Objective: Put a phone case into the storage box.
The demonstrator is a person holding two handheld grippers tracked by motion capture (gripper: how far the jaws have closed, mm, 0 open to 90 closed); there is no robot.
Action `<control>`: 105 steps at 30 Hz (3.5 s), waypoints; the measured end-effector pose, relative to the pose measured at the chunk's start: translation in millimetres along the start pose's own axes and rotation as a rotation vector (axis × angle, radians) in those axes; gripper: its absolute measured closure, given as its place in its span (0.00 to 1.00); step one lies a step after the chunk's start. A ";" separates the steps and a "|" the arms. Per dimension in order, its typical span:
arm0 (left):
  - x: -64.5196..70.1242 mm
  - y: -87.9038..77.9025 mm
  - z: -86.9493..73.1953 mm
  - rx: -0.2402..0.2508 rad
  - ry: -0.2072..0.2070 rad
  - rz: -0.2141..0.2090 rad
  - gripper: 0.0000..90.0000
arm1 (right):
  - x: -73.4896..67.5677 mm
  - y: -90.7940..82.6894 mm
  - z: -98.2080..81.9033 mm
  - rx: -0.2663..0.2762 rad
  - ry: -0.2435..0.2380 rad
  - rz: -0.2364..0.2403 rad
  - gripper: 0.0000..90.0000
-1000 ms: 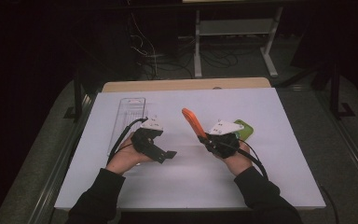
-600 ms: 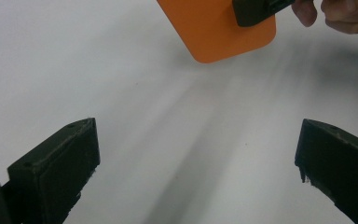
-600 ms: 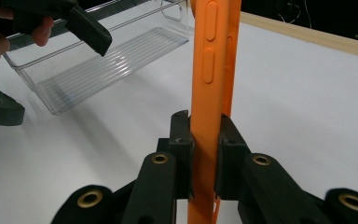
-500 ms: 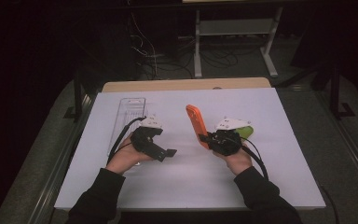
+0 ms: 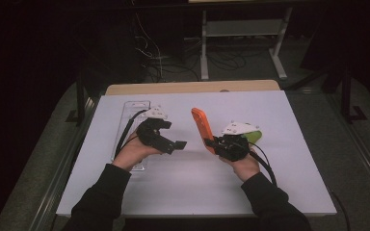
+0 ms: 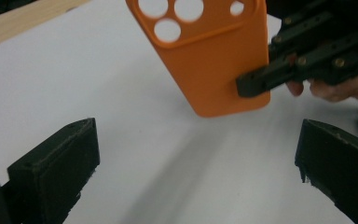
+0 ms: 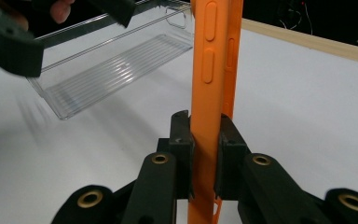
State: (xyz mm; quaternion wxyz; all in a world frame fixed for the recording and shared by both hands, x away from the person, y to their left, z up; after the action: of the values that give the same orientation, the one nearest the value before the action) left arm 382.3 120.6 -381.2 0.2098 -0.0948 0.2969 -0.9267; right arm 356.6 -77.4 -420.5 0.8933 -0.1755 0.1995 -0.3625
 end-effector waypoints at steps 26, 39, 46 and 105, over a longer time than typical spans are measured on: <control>-3.7 31.4 29.5 0.098 -0.055 -0.060 0.00 | -10.6 1.1 1.8 0.017 -0.015 0.032 0.87; -2.8 40.5 34.9 0.141 -0.085 -0.068 0.00 | -16.0 2.0 2.7 0.027 -0.021 0.050 0.88; -1.5 41.0 36.4 0.158 -0.088 -0.070 0.00 | -20.0 3.1 1.7 0.021 -0.022 0.059 0.87; -29.9 -0.5 42.6 0.132 -0.091 0.038 0.16 | 24.7 -39.9 -53.6 -0.165 -0.069 0.032 0.09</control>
State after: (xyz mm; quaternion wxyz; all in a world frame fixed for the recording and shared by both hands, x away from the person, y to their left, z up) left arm 421.7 112.6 -348.1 0.2465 -0.1173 0.2271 -0.9348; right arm 323.9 -131.2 -453.9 0.8878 -0.2577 0.2005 -0.3242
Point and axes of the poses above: each handheld gripper's, and its own axes: y roughly forward along the jaws, z roughly out of its top, x roughly to its right, the point moved 5 cm from there along y, roughly forward along the jaws, and after that the axes turned 7 degrees about y, right-handed, at the moved point
